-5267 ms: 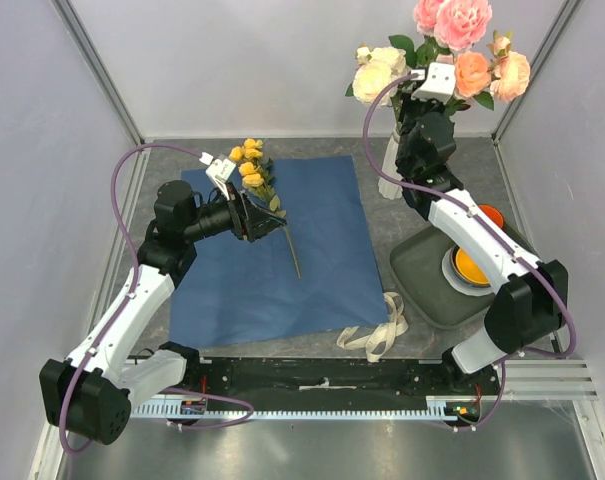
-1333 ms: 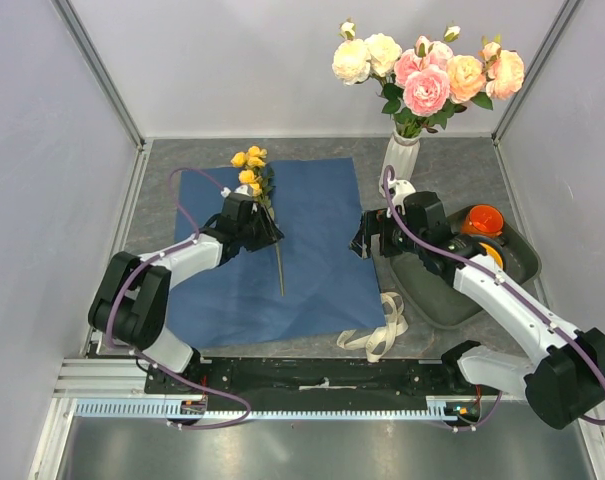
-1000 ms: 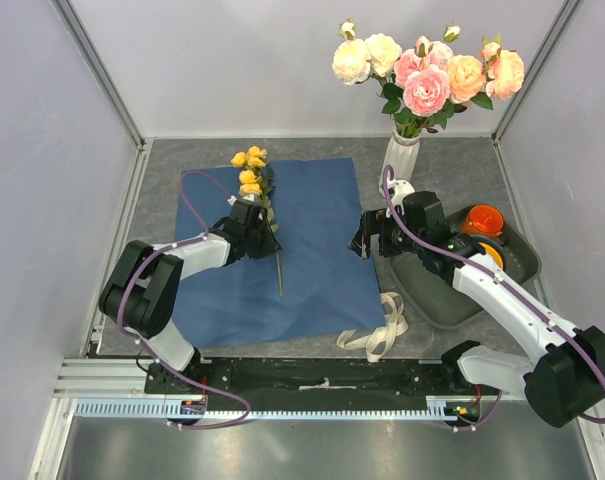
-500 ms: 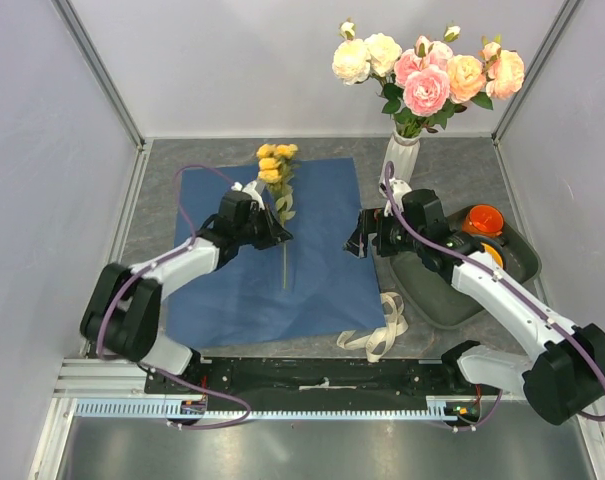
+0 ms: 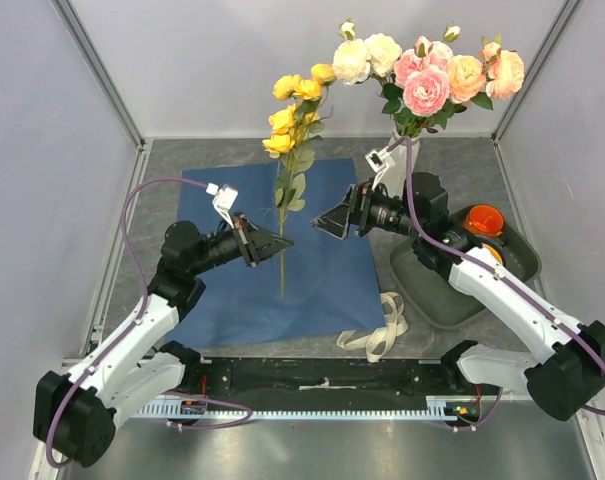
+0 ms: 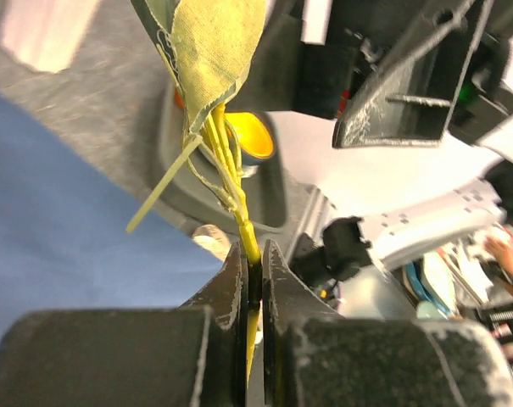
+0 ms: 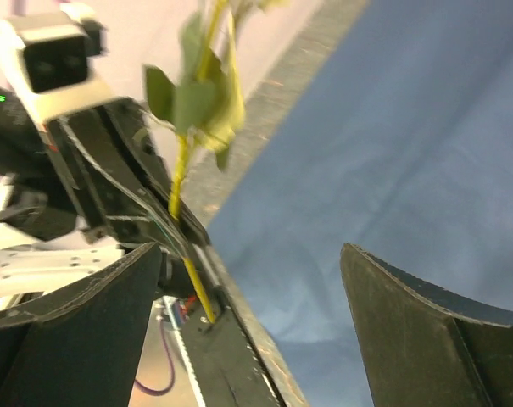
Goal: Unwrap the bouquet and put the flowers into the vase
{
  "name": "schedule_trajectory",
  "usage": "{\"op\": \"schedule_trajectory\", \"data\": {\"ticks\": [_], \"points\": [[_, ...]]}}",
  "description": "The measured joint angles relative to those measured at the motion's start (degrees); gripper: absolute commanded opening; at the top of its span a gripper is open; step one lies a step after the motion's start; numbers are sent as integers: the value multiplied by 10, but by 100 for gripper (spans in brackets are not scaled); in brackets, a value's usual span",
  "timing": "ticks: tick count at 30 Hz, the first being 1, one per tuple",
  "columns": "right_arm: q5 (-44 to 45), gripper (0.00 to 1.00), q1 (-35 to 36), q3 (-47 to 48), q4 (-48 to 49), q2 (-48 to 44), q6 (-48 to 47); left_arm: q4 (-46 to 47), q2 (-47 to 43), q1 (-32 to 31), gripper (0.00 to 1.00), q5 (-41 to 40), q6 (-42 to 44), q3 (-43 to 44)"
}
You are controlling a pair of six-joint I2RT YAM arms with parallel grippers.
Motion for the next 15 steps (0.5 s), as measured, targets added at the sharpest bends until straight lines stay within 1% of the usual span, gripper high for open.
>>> {"op": "schedule_trajectory", "data": {"ticks": [4, 6, 7, 10, 15], "points": [[-17, 86, 41, 23, 69, 0, 23, 68, -42, 0, 2, 72, -24, -25], [-23, 82, 46, 32, 100, -2, 31, 91, -63, 0, 2, 98, -32, -30], [-27, 77, 47, 33, 122, -5, 36, 104, -74, 0, 2, 108, -36, -33], [-37, 72, 49, 33, 163, -16, 48, 146, -103, 0, 2, 131, -58, -43], [-67, 73, 64, 33, 231, -25, 68, 247, -119, 0, 2, 166, -115, -56]]}}
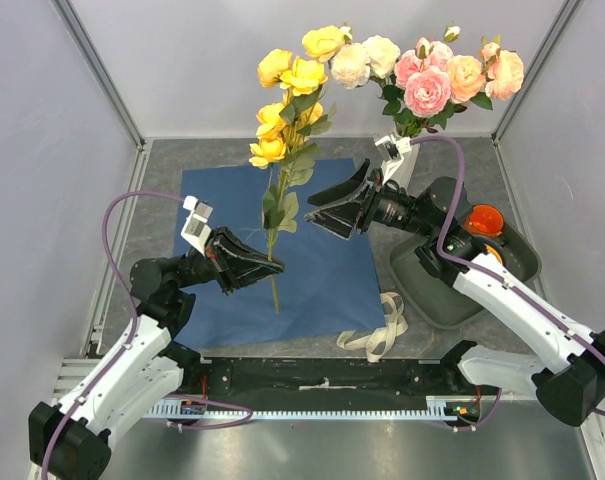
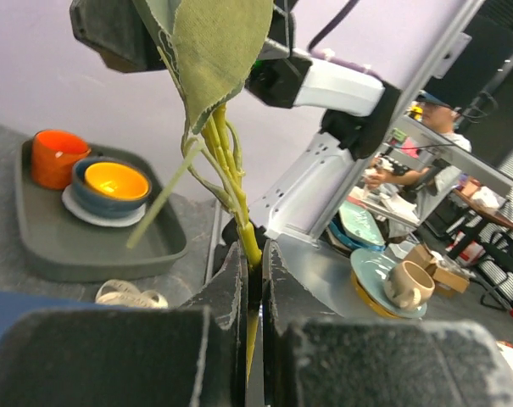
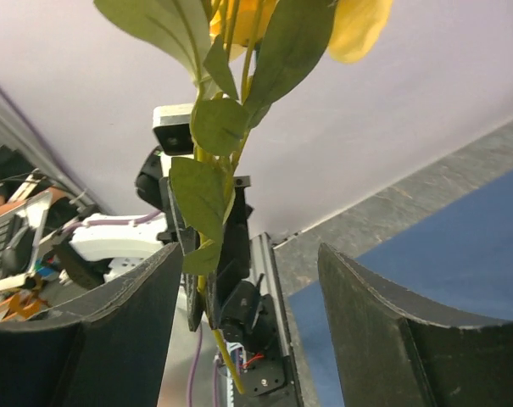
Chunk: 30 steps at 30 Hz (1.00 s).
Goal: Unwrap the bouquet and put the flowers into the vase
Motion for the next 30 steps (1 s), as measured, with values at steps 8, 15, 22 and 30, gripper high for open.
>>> {"op": "schedule_trajectory", "data": {"ticks": [8, 15, 22, 30], "points": [[-49, 75, 16, 9, 84, 12, 38, 216, 78, 0, 2, 48, -141, -9], [-78, 66, 23, 10, 172, 50, 90, 279, 168, 0, 2, 71, -262, -12], [-73, 80, 26, 12, 131, 53, 69, 290, 171, -4, 2, 86, -300, -13], [-21, 88, 27, -7, 16, -45, 2, 294, 111, -4, 2, 90, -290, -8]]}}
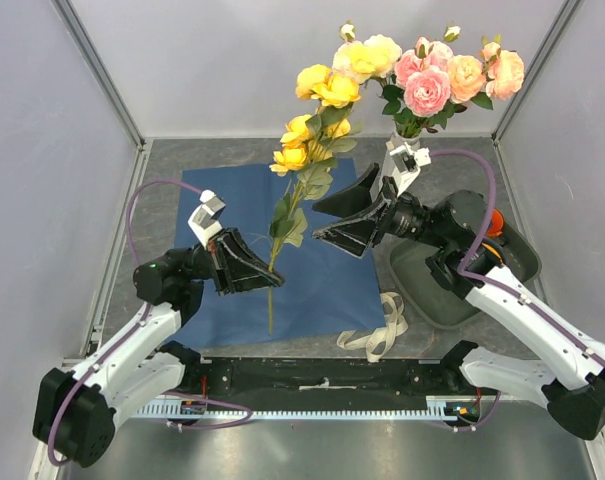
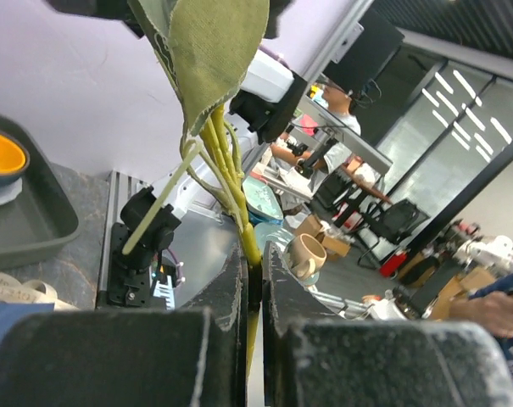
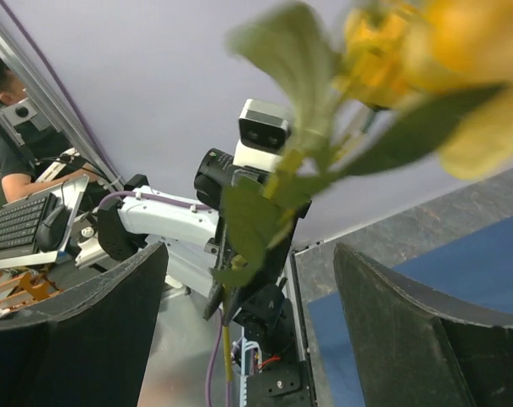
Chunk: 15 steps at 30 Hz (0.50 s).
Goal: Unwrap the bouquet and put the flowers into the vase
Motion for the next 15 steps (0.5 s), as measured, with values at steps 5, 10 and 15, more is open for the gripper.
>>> {"op": "schedule_trajectory", "data": {"ticks": [5, 10, 15], "points": [[-6, 88, 2, -3, 32, 8, 18, 9, -26, 0, 2, 10, 15, 27], [-16, 81, 7, -3, 73, 38, 47, 11, -32, -8, 2, 14, 17, 32], [-24, 77, 24, -3, 133, 61, 76, 11, -32, -19, 2, 19, 17, 32]]}}
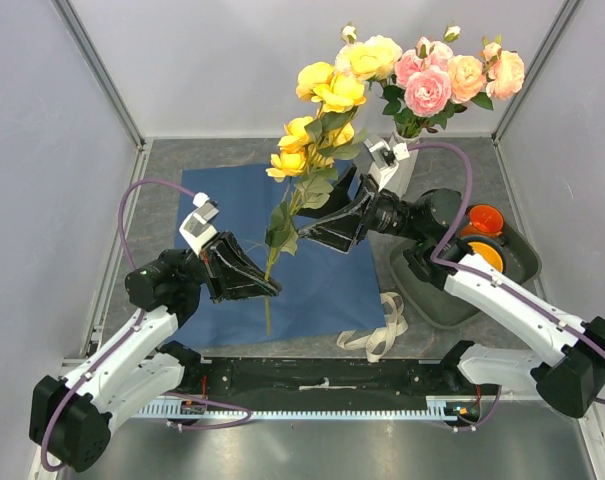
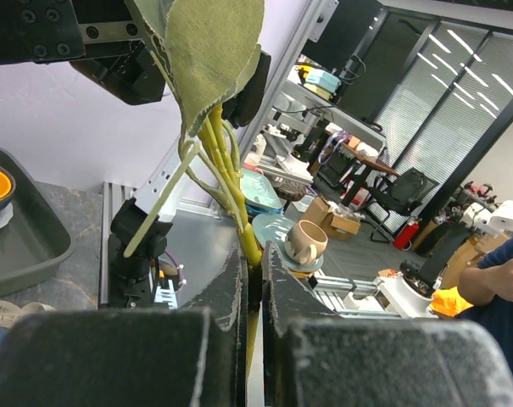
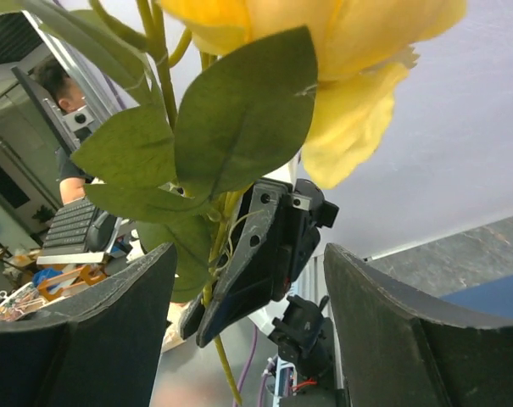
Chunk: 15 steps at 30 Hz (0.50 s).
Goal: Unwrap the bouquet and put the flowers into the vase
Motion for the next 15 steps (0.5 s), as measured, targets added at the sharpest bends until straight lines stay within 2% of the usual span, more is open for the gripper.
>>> {"op": "schedule_trajectory", "data": {"ticks": [8, 15], "points": [[0, 71, 21, 0, 64, 29, 30, 0, 4, -8, 2, 1, 0, 0], [0, 59, 31, 13, 87, 45, 39, 0, 15, -17, 2, 5, 0, 0]]}}
